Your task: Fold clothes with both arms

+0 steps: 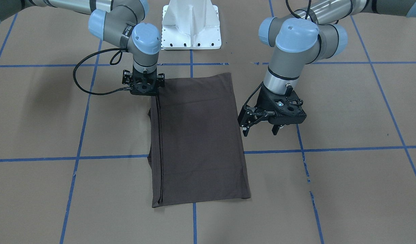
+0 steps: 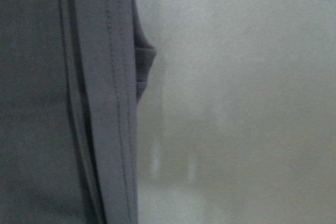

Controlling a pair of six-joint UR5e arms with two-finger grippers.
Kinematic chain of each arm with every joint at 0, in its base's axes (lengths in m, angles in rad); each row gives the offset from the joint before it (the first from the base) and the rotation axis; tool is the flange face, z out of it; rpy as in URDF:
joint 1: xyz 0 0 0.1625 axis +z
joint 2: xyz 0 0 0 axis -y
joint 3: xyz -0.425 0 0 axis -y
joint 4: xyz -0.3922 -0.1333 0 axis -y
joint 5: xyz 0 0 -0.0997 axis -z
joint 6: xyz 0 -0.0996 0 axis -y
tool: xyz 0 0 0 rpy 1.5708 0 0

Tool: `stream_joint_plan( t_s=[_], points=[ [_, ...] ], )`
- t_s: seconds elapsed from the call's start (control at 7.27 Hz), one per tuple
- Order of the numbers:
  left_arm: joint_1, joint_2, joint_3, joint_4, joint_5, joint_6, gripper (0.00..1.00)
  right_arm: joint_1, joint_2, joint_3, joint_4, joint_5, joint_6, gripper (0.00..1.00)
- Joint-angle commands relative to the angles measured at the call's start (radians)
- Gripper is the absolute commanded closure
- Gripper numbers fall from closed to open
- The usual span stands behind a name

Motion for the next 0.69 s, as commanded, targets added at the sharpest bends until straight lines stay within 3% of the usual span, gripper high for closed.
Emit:
stream_joint_plan(
  t_s=[0.0, 0.55],
  points=[
    [0.002, -0.006, -0.003, 0.000, 0.000, 0.000, 0.00, 0.031, -0.003, 0.002, -0.031, 0.002, -0.002, 0.00],
    [0.002, -0.015, -0.014, 0.003, -0.002, 0.000, 0.00, 0.113, -0.005, -0.004, -0.059, -0.001, -0.057, 0.00]
  ],
)
